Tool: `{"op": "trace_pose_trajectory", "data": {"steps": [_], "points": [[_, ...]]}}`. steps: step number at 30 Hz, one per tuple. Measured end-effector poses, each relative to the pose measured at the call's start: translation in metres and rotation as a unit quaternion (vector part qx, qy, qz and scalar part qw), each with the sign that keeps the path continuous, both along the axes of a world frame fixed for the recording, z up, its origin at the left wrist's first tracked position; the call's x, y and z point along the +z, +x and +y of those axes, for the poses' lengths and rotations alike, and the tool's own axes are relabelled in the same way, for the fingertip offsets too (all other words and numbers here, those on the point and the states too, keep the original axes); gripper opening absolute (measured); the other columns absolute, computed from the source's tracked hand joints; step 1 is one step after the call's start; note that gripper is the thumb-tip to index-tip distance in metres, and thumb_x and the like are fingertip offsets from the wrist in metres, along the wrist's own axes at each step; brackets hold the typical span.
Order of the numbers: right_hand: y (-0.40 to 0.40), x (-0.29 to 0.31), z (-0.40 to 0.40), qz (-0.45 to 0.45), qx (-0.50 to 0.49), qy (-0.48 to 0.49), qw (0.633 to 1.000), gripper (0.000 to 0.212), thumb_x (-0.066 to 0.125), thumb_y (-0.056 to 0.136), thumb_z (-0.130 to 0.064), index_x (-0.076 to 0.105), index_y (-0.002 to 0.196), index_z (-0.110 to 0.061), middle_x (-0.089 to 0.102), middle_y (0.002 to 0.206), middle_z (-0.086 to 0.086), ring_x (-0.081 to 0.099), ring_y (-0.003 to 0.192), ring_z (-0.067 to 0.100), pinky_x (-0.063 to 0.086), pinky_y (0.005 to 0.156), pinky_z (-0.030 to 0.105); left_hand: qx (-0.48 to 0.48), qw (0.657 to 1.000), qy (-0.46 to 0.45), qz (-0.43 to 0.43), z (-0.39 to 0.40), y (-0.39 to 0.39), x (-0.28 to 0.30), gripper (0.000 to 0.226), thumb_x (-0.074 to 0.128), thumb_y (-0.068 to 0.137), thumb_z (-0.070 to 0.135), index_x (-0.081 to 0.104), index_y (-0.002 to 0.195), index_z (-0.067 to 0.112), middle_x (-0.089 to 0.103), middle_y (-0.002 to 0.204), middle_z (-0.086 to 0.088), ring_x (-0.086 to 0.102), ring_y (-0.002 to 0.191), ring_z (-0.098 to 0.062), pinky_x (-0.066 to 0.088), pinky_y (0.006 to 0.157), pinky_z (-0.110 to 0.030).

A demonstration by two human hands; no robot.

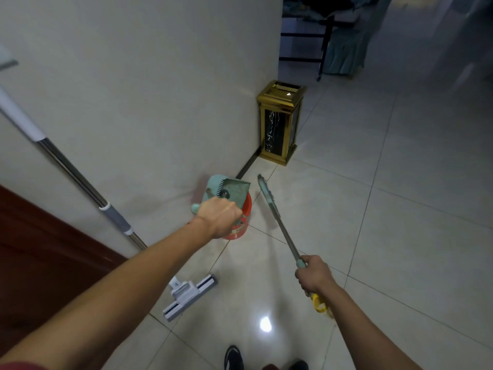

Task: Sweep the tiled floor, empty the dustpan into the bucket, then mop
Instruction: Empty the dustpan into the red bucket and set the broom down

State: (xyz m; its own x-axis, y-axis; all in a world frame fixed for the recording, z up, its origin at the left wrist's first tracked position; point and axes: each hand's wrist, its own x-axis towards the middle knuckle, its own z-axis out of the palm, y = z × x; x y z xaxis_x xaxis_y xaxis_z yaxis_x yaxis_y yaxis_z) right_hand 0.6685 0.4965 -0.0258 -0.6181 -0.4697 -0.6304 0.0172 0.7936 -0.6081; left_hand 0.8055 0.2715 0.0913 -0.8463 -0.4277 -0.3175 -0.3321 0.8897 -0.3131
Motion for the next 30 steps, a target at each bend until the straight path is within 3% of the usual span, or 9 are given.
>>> {"op": "trace_pose_trajectory", "data": {"steps": [6,11,19,23,27,30], "points": [[-0.019,-0.003,0.015,-0.009,-0.018,-0.006,1.0,0.042,0.051,0.081,0.006,0.064,0.119,-0.008,0.062,0.068,0.018,0.051,0.042,0.025,0.048,0.044,0.03,0.141,0.982,0.038,0.121,-0.012,0.0,0.016,0.032,0.057,0.087,0.02,0.068,0.116,0.029,0.071,0.109,-0.01,0.069,0.096,-0.038,0.053,0.073,-0.04],[-0.037,-0.007,0.032,-0.009,-0.035,-0.004,0.999,0.042,0.053,0.081,0.007,0.063,0.12,-0.005,0.06,0.062,0.018,0.049,0.039,0.024,0.046,0.043,0.03,0.195,0.962,0.021,0.188,-0.011,-0.004,0.032,0.022,0.057,0.092,0.023,0.07,0.11,0.024,0.069,0.108,-0.012,0.067,0.096,-0.04,0.046,0.068,-0.037],[-0.068,-0.019,0.058,0.0,-0.062,0.003,0.998,0.043,0.055,0.079,0.004,0.064,0.12,-0.005,0.063,0.064,0.019,0.053,0.036,0.026,0.048,0.041,0.029,0.2,0.948,0.063,0.238,0.013,-0.036,0.037,0.029,0.056,0.09,0.023,0.07,0.114,0.031,0.07,0.101,-0.012,0.067,0.092,-0.04,0.046,0.062,-0.035],[-0.084,-0.023,0.078,0.003,-0.072,0.013,0.997,0.028,0.055,0.078,0.003,0.068,0.103,-0.002,0.064,0.066,0.018,0.055,0.036,0.025,0.049,0.04,0.03,0.196,0.947,0.091,0.239,0.029,-0.06,0.025,0.031,0.055,0.088,0.024,0.07,0.114,0.033,0.07,0.102,-0.011,0.067,0.092,-0.04,0.049,0.063,-0.036],[-0.099,-0.038,0.106,0.015,-0.061,0.033,0.997,0.023,0.06,0.072,-0.003,0.07,0.092,-0.006,0.066,0.067,0.017,0.061,0.05,0.03,0.058,0.053,0.043,0.166,0.955,0.102,0.224,0.05,-0.085,0.004,0.028,0.058,0.086,0.029,0.07,0.111,0.03,0.072,0.101,-0.011,0.069,0.092,-0.039,0.057,0.072,-0.04],[-0.104,-0.045,0.127,0.017,-0.068,0.052,0.996,0.02,0.062,0.073,-0.005,0.067,0.092,-0.007,0.068,0.073,0.019,0.062,0.054,0.031,0.057,0.052,0.038,0.141,0.962,0.115,0.203,0.063,-0.1,-0.021,0.025,0.06,0.087,0.031,0.071,0.11,0.03,0.073,0.102,-0.01,0.07,0.093,-0.038,0.057,0.072,-0.042]]}}
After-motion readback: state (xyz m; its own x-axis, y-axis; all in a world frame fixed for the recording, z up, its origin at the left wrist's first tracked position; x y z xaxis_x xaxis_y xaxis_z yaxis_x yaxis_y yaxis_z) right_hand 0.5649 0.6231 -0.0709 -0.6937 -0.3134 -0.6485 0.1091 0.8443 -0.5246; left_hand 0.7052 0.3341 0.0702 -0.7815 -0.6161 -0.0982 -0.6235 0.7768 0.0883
